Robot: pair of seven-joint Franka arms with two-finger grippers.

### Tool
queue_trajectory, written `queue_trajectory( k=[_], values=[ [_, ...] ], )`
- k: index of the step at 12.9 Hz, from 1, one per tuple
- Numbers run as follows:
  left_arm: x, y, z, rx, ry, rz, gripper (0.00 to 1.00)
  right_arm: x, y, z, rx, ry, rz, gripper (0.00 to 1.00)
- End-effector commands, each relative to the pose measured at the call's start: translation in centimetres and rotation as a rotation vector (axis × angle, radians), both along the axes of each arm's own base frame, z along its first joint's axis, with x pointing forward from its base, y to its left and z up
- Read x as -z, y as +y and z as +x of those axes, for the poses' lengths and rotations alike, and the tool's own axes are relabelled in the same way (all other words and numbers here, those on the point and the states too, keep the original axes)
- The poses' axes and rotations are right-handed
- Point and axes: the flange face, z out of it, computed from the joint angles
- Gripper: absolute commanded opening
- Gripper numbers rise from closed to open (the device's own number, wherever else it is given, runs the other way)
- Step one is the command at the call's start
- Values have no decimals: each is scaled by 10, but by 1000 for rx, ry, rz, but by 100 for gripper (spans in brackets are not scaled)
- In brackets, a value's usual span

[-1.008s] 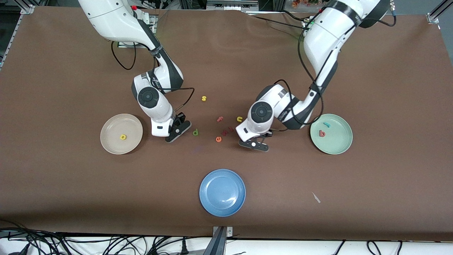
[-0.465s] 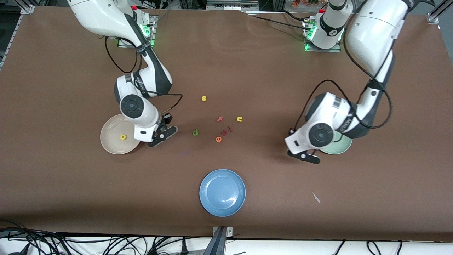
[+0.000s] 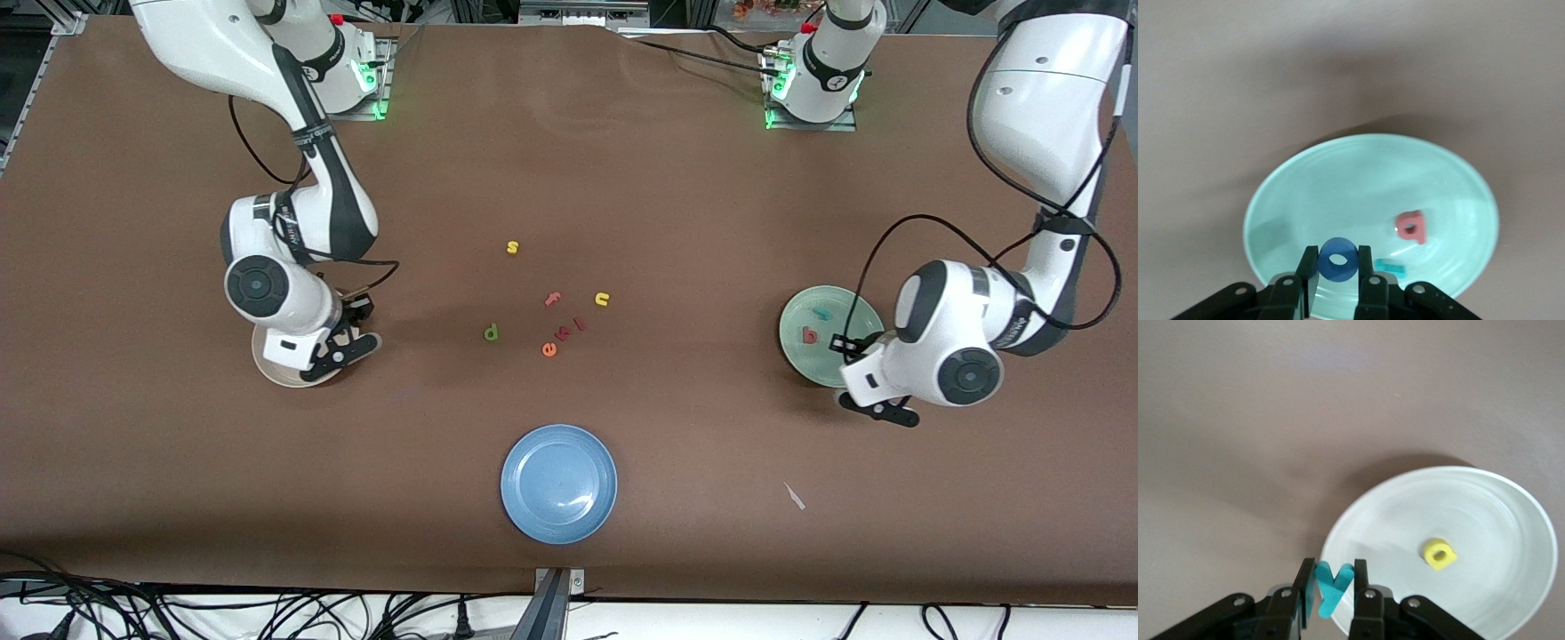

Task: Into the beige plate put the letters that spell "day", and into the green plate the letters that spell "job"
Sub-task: 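Carry the blue o to the green plate while the right gripper carries y, then open both grippers over the plates and withdraw the left gripper to rest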

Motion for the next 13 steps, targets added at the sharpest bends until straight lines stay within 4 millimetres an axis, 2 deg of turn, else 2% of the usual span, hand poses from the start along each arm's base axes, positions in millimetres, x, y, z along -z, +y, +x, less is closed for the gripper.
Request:
queue_trajectory(
  k=[1,2,3,4,5,6,7,8,9,10,13],
  values=[
    [7,-11,-12,39,-3,-3,11,5,-28,-1,35,-22,5,8],
    [18,-3,-16,28,-12,-10,11,12,-47,-1,61,-52,8,9],
    [29,-7,-23,33,-23,-17,11,22,-58,-4,78,-75,12,9],
    [33,-9,-28,35,-29,-19,11,29,-62,-7,95,-101,26,9],
    [32,-9,-27,39,-30,-18,29,34,-62,-11,116,-119,44,11],
    [31,-9,-27,40,-32,-17,82,36,-63,-12,122,-130,49,17],
    [30,-11,-26,43,-31,-16,100,36,-63,-13,123,-130,49,23],
    [26,-13,-25,47,-36,-13,100,34,-63,-12,121,-132,51,79],
    [19,-13,-23,53,-47,-8,100,29,-60,-8,102,-135,54,100],
    [14,-13,-21,52,-56,-5,100,25,-58,-7,99,-127,56,100],
    [-42,-36,-6,73,-112,0,100,19,-44,-11,98,-99,67,100]
  ],
)
